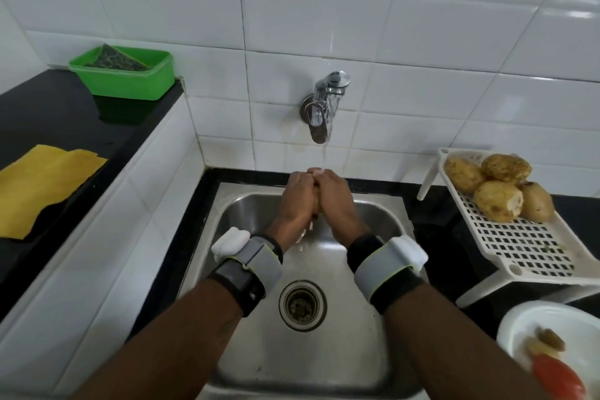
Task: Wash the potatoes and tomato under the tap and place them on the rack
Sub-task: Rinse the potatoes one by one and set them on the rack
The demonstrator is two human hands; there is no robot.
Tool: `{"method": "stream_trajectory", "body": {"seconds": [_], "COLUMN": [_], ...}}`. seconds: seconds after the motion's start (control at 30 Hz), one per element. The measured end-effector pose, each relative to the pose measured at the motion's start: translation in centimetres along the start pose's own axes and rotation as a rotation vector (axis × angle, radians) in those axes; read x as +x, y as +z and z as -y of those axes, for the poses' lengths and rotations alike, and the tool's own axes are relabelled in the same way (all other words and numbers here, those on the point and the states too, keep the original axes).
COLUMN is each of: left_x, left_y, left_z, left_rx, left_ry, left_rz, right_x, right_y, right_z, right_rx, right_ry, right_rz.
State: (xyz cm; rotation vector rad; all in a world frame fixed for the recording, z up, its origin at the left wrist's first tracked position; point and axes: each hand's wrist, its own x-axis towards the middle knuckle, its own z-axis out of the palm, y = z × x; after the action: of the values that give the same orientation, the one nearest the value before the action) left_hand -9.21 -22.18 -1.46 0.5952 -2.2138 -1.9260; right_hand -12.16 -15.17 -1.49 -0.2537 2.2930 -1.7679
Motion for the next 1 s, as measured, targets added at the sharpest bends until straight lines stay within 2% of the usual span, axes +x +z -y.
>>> {"method": "stream_trajectory", "body": {"seconds": [0.07,0.13,0.23,0.33,0.4,0.63,0.77,0.87,1.0], "left_x": [-0.2,-0.4,-0.4,0.0,0.5,1.9,1.5,0.9,1.1], "left_y": [-0.6,-0.9,-0.8,0.1,0.6,0.6,0.0,-0.6,-1.4], "left_z": [-0.4,-0.9,-1.1,-0.8,-0.6,-0.4,-0.8,-1.8,-2.3], "left_rx": [0.068,0.193,0.327,0.263,0.189,-0.073,-0.189,-0.131,-0.029], "left_ry": [0.053,0.124,0.238,0.234,0.186,-0.217,-0.430,-0.479,-0.391], "left_rz": [-0.050,-0.086,-0.186,-0.287,-0.296,-0.173,0.095,0.161,0.232], "right_x": [0.7,0.7,0.0,-0.3,-0.7,-2.6,-2.6,-2.7,-2.0], "right_y": [0.0,0.1,0.3,0.2,0.2,-0.4,-1.3,-2.2,-2.4], "right_z": [0.4,0.4,0.1,0.2,0.3,-1.1,-2.1,-2.0,-2.0], "right_rx": [0.184,0.261,0.251,0.259,0.200,0.034,-0.093,-0.088,-0.176], "right_ry": [0.142,0.202,0.147,0.068,0.033,-0.155,-0.394,-0.430,-0.390], "right_rz": [0.093,0.134,0.119,0.059,0.011,-0.048,-0.106,-0.012,0.090]}}
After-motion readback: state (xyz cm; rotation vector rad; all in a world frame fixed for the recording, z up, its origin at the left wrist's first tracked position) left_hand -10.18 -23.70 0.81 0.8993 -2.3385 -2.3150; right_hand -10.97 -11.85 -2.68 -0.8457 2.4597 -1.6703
